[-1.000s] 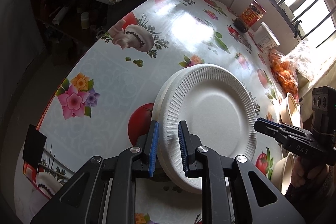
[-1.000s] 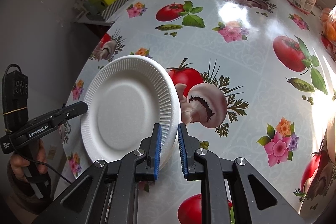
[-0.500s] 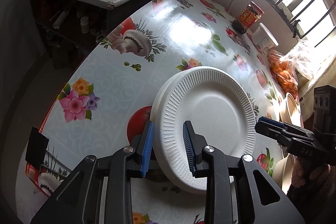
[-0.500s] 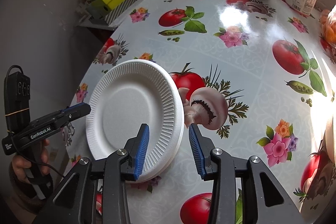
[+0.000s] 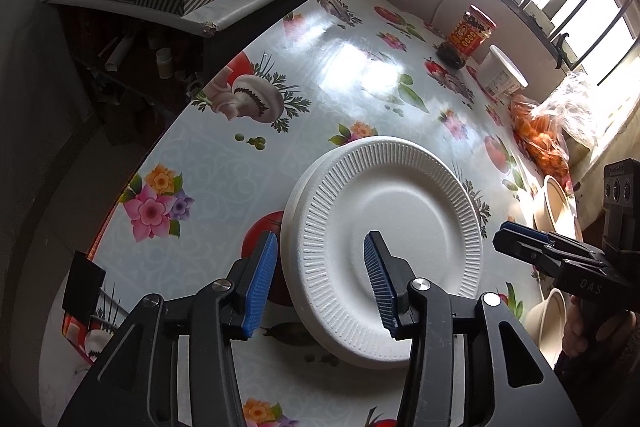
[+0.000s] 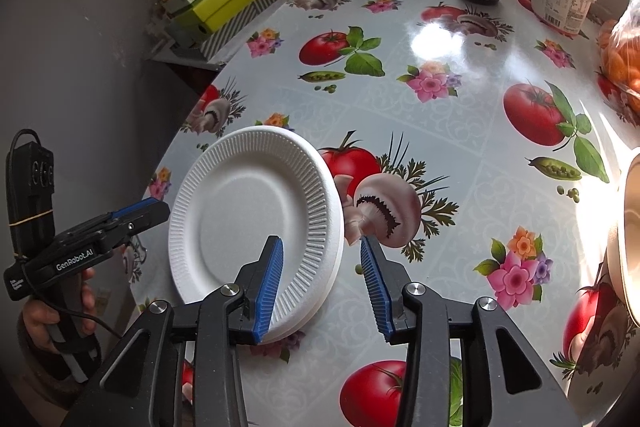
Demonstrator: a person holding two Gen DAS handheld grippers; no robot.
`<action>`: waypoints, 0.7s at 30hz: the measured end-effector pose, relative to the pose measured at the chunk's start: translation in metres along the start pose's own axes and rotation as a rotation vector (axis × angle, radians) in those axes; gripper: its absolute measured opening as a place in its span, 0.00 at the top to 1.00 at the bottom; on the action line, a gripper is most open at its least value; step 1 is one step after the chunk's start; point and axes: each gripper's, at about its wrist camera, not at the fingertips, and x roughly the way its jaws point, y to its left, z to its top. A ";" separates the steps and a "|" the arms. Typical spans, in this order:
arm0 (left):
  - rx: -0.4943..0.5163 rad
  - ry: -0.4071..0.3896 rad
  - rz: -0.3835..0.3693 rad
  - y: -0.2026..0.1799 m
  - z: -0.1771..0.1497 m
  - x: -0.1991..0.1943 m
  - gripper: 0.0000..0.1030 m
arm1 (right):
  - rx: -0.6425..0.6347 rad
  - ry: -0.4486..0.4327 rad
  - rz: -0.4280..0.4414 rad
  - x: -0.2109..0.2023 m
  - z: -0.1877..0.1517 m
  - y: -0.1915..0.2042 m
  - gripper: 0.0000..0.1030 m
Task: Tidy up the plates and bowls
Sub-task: 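Withdraw both open grippers and move toward the beige paper bowls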
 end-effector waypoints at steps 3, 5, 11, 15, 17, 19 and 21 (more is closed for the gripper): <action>0.015 -0.005 0.015 -0.005 0.000 -0.002 0.55 | -0.001 -0.006 -0.011 -0.003 -0.002 0.000 0.61; 0.027 -0.014 0.022 -0.010 0.000 -0.005 0.55 | 0.002 -0.020 -0.019 -0.009 -0.003 -0.001 0.61; 0.106 -0.043 -0.004 -0.037 0.000 -0.014 0.55 | 0.009 -0.076 -0.056 -0.035 -0.009 -0.006 0.61; 0.157 -0.038 -0.036 -0.058 -0.002 -0.013 0.55 | 0.023 -0.106 -0.088 -0.053 -0.017 -0.014 0.59; 0.183 -0.038 -0.046 -0.068 -0.005 -0.013 0.55 | 0.038 -0.119 -0.099 -0.060 -0.023 -0.020 0.59; 0.204 -0.033 -0.054 -0.078 -0.007 -0.011 0.55 | 0.056 -0.131 -0.106 -0.067 -0.029 -0.026 0.59; 0.226 -0.026 -0.064 -0.087 -0.010 -0.009 0.55 | 0.072 -0.143 -0.118 -0.073 -0.035 -0.032 0.59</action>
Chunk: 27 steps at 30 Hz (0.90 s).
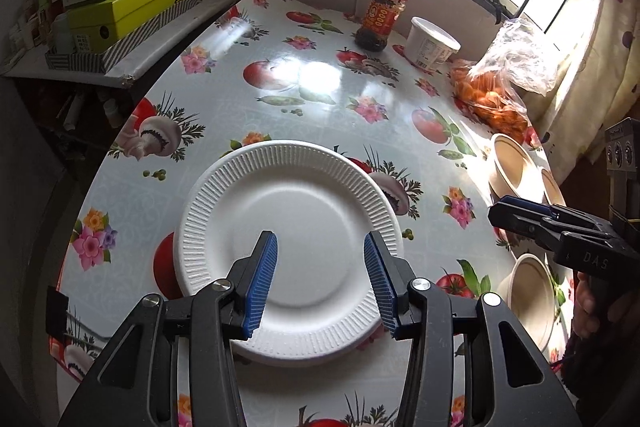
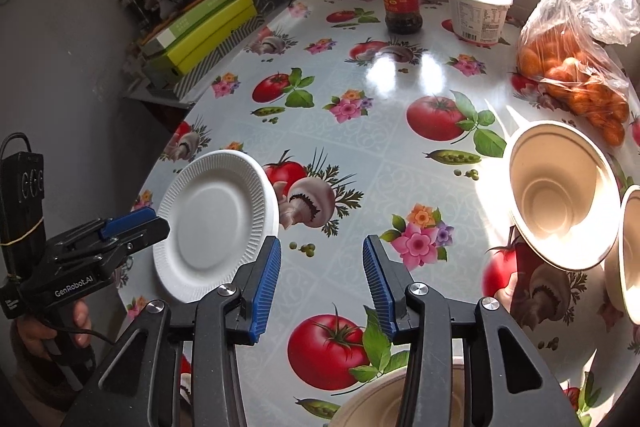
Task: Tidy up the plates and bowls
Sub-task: 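Withdraw both open grippers and move toward the beige paper bowls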
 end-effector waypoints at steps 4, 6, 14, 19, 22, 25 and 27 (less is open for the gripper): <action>0.052 0.003 0.003 -0.021 -0.002 0.005 0.55 | 0.028 -0.022 -0.023 -0.011 -0.011 -0.012 0.59; 0.067 0.011 -0.008 -0.029 -0.003 0.008 0.55 | 0.035 -0.035 -0.042 -0.017 -0.017 -0.017 0.59; 0.167 0.029 -0.044 -0.071 -0.004 0.022 0.55 | 0.082 -0.092 -0.123 -0.044 -0.043 -0.041 0.58; 0.233 0.040 -0.084 -0.102 -0.002 0.031 0.55 | 0.143 -0.135 -0.168 -0.063 -0.059 -0.062 0.58; 0.276 0.049 -0.118 -0.121 0.000 0.036 0.55 | 0.186 -0.151 -0.195 -0.074 -0.069 -0.076 0.57; 0.316 0.060 -0.143 -0.138 0.002 0.041 0.55 | 0.229 -0.172 -0.227 -0.084 -0.080 -0.089 0.57; 0.332 0.071 -0.156 -0.146 0.003 0.045 0.55 | 0.262 -0.191 -0.245 -0.091 -0.089 -0.097 0.57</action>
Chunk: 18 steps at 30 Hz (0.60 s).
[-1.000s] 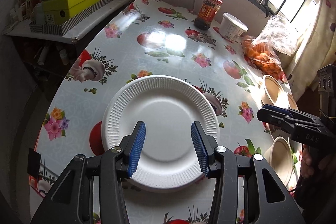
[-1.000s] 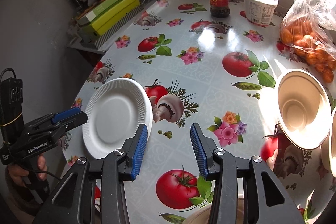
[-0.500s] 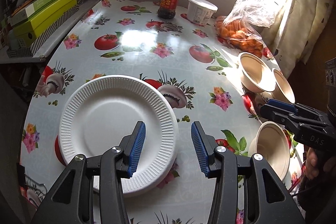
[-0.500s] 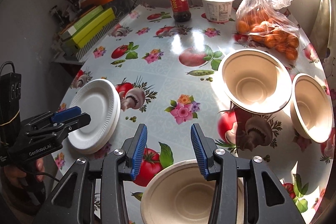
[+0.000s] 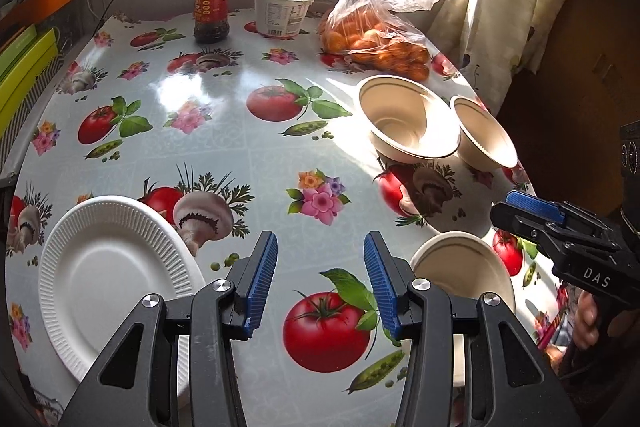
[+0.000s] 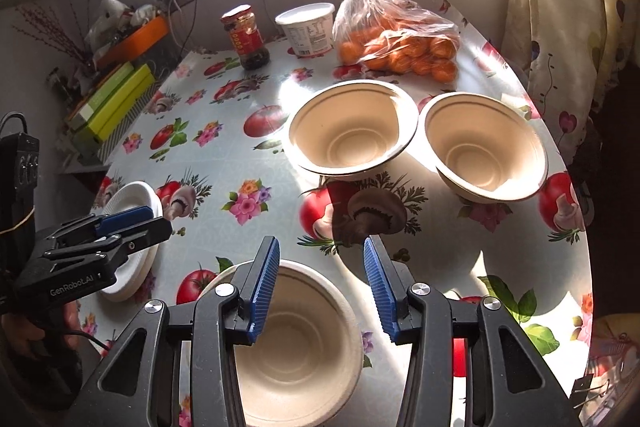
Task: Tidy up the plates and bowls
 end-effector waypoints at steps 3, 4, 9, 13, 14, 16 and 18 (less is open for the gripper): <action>0.021 0.012 -0.035 -0.009 0.002 0.005 0.55 | 0.066 -0.019 -0.011 -0.009 -0.009 -0.017 0.57; 0.028 0.017 -0.046 -0.012 0.002 0.006 0.55 | 0.082 -0.027 -0.014 -0.012 -0.013 -0.022 0.57; 0.051 0.076 -0.119 -0.023 0.000 0.017 0.55 | 0.155 -0.022 -0.001 -0.020 -0.037 -0.037 0.57; 0.094 0.112 -0.150 -0.032 -0.004 0.024 0.55 | 0.170 -0.022 0.023 -0.022 -0.052 -0.035 0.57; 0.095 0.121 -0.168 -0.032 -0.005 0.025 0.55 | 0.181 -0.021 0.034 -0.022 -0.055 -0.034 0.57; 0.099 0.148 -0.198 -0.032 -0.008 0.029 0.55 | 0.181 -0.008 0.048 -0.020 -0.060 -0.030 0.57; 0.106 0.180 -0.213 -0.034 -0.010 0.035 0.55 | 0.165 0.001 0.037 -0.019 -0.065 -0.025 0.58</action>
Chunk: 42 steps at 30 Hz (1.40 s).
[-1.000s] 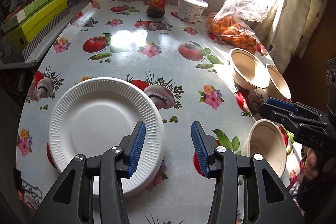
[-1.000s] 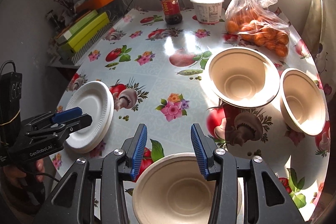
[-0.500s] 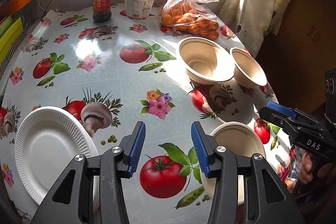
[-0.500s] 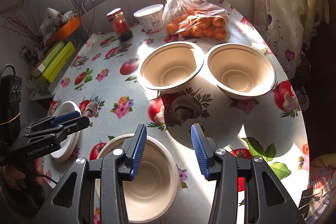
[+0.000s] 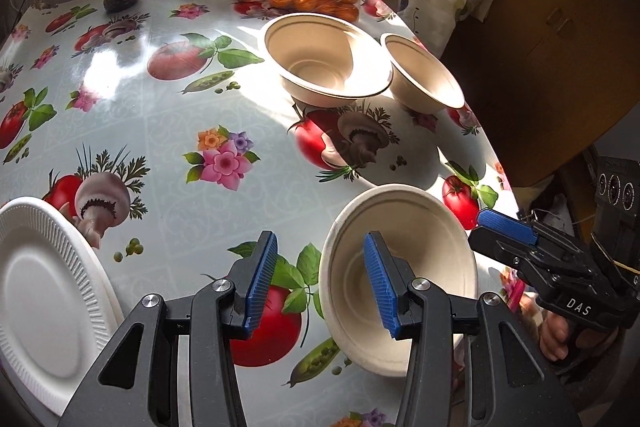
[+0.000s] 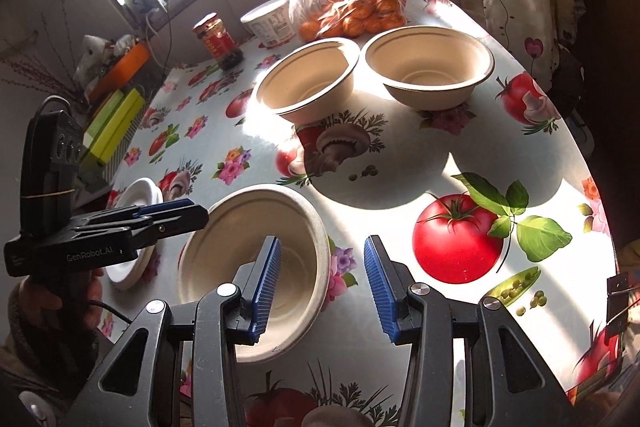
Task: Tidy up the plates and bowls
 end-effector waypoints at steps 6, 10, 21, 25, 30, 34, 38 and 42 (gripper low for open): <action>0.012 0.025 -0.048 -0.004 -0.004 0.009 0.55 | 0.007 0.020 0.021 0.005 -0.008 0.001 0.79; 0.017 0.017 -0.054 -0.006 -0.003 0.011 0.55 | 0.025 0.030 0.024 0.011 -0.005 -0.003 0.84; -0.013 -0.008 -0.047 -0.009 0.002 0.021 0.67 | -0.003 0.043 0.027 0.022 0.008 -0.008 0.92; -0.026 -0.018 -0.040 -0.010 0.014 0.026 0.67 | -0.014 0.035 0.011 0.027 0.020 -0.011 0.92; -0.043 -0.016 -0.034 -0.011 0.029 0.036 0.67 | -0.024 0.019 -0.006 0.030 0.041 -0.018 0.92; -0.053 -0.014 -0.039 -0.012 0.036 0.042 0.67 | -0.038 0.023 -0.025 0.037 0.052 -0.023 0.91; -0.047 -0.012 -0.041 -0.013 0.039 0.044 0.67 | -0.037 0.030 -0.024 0.042 0.056 -0.028 0.91; -0.044 -0.005 -0.047 -0.014 0.041 0.045 0.67 | -0.021 0.034 -0.026 0.045 0.057 -0.032 0.91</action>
